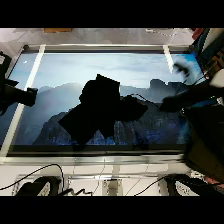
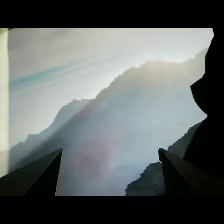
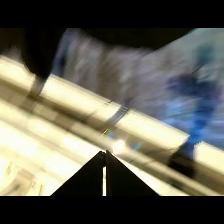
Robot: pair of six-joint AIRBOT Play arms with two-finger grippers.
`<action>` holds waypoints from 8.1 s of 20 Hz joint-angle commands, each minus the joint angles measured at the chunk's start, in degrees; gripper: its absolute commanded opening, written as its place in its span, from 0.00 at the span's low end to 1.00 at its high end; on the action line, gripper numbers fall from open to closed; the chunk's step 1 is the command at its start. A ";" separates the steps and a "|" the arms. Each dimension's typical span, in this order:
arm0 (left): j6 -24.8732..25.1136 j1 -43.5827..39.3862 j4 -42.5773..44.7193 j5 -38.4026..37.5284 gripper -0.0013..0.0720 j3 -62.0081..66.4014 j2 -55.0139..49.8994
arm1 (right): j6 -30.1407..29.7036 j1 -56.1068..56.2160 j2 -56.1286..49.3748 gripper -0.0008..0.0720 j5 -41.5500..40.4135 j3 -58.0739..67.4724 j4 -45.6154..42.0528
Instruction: Fold the clothes and pants, and hang the long-sleeved shirts on hangers.
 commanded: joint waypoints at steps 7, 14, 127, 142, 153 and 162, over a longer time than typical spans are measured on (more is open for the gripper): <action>-0.20 -0.02 -2.69 -0.81 0.97 0.04 0.02 | 8.98 26.56 -6.54 0.65 -38.21 -23.54 4.94; -0.20 -0.02 -2.71 -0.81 0.96 0.00 0.00 | 7.54 26.77 -19.41 0.88 -36.35 -14.80 12.59; -6.99 37.57 24.46 -16.85 0.03 -10.47 -27.39 | 4.52 -21.11 23.32 0.03 13.49 -32.52 -22.49; -8.83 27.87 19.21 -12.63 0.96 -4.26 -27.87 | 4.98 -21.09 21.31 0.66 -21.68 -30.05 -13.22; -10.01 4.28 18.38 -5.22 0.96 -0.87 -27.87 | 10.01 -4.02 -18.97 0.78 -45.07 0.02 4.22; -10.03 4.22 18.14 -0.50 0.96 -0.90 -27.93 | 34.95 -3.63 -36.02 0.79 -51.63 10.78 4.90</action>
